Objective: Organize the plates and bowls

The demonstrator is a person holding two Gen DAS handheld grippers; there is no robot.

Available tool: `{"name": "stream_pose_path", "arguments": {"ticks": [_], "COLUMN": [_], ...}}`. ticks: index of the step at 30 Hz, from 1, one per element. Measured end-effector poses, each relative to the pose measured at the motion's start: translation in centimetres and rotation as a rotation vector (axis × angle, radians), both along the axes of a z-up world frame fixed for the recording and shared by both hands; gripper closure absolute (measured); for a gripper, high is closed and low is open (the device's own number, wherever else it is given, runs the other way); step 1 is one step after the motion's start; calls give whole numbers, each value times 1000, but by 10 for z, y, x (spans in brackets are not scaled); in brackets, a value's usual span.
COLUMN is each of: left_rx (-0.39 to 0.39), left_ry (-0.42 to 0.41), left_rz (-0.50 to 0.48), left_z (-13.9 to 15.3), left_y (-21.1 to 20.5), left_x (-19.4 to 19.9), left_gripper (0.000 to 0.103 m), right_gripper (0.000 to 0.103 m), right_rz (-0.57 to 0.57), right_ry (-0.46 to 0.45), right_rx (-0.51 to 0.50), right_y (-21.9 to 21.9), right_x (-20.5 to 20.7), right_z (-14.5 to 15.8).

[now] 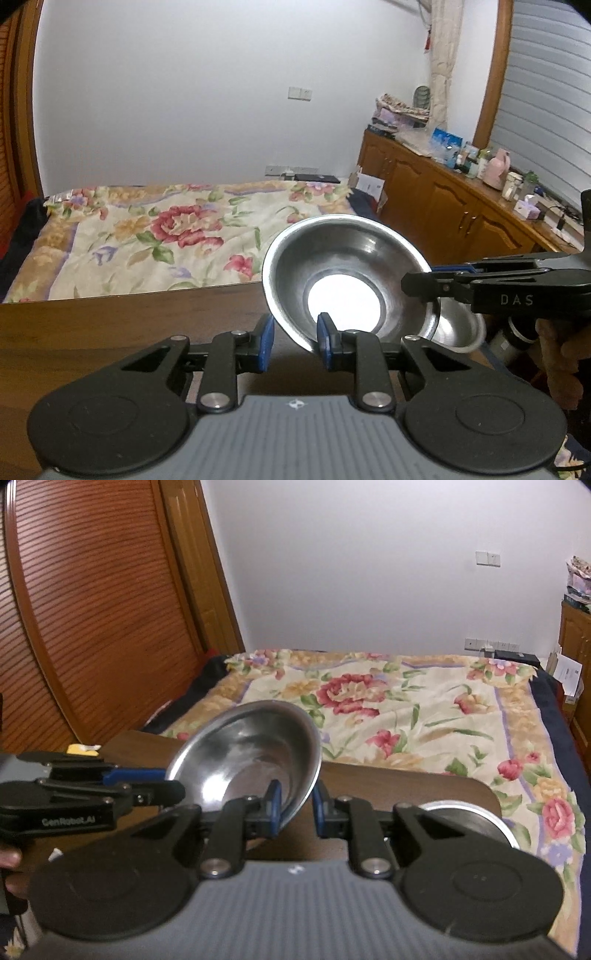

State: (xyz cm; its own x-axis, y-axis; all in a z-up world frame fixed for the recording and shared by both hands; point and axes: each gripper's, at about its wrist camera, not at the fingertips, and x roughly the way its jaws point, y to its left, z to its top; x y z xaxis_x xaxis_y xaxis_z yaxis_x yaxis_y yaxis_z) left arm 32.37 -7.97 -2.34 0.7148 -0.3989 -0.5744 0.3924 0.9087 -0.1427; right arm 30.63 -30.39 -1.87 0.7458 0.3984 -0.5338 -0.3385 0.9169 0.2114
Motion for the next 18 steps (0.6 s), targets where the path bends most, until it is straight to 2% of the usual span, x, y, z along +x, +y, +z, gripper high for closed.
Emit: {"name": "stream_pose_path", "arguments": {"ticks": [18], "left_rx": [-6], "left_ry": [-79], "left_rz": [-74], "left_z": [31], "left_y": [7], "left_x": [-104], "left_gripper": [76], "right_gripper": [83], "right_rz": [-6], "right_ry": [-25], "right_rx": [20], "right_y": [-6], "right_x": [-85], "right_z": [19]}}
